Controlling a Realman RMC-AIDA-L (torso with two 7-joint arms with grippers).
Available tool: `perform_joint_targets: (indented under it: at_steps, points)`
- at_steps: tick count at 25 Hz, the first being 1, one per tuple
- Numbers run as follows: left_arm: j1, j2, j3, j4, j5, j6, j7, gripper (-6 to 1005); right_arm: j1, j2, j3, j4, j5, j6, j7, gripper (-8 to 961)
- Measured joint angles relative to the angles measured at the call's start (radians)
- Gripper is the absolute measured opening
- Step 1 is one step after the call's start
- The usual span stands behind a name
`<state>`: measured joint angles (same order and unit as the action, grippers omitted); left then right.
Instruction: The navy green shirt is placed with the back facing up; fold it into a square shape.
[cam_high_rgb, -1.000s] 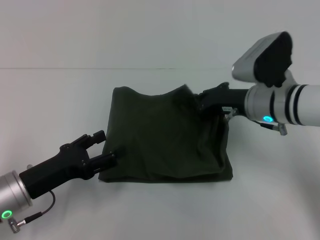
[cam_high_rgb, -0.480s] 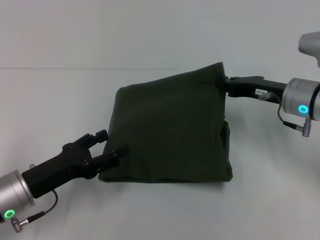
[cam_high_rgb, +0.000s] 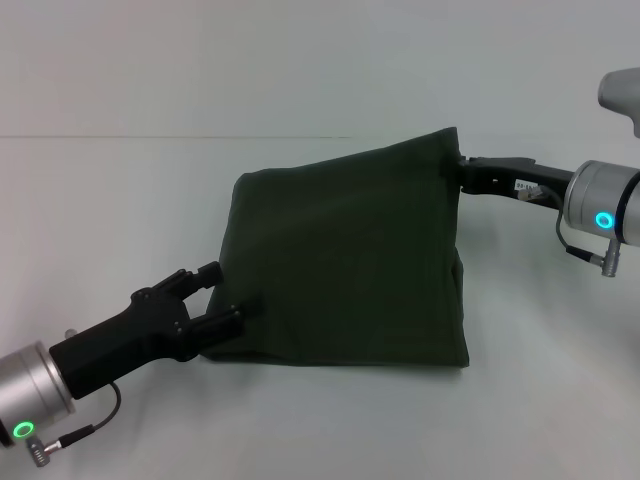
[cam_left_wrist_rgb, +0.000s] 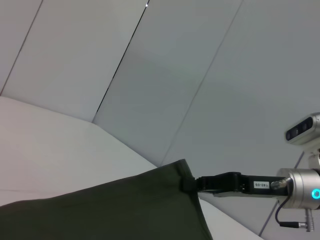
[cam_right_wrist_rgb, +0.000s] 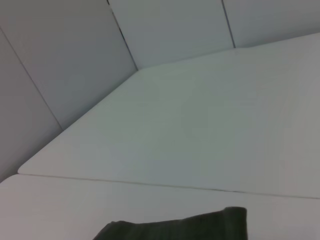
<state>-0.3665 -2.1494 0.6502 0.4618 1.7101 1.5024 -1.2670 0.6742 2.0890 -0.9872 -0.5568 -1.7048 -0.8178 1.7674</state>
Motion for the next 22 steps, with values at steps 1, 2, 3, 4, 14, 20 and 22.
perform_joint_targets:
  at_steps: [1,2,3,4,14,20,22]
  points:
    - [0.0,-0.001,0.0,0.0,0.002,0.001,0.0,935,0.003,0.0,0.001,0.009,0.0,0.008,0.001,34]
    - [0.0,-0.001,0.0,0.0,0.003,0.002,0.0,935,0.006,0.0,0.002,0.017,0.001,0.019,0.001,35]
    - [0.0,-0.001,0.001,0.0,0.005,0.002,0.0,935,0.008,0.001,0.002,0.026,0.003,0.036,0.001,36]
    - [0.0,-0.002,0.002,0.0,0.006,0.003,0.0,935,0.01,0.001,0.003,0.035,0.006,0.052,0.001,36]
    - [-0.003,-0.01,0.003,0.0,0.008,0.004,-0.001,934,0.009,0.002,0.004,0.081,0.042,0.134,-0.004,57]
    - [-0.011,-0.011,0.003,-0.017,0.007,-0.002,-0.009,934,-0.003,0.002,0.035,0.099,0.048,0.155,0.0,149]
    - [-0.011,-0.011,0.001,-0.02,0.005,-0.002,-0.011,934,-0.02,0.002,0.072,0.102,0.069,0.127,-0.01,179]
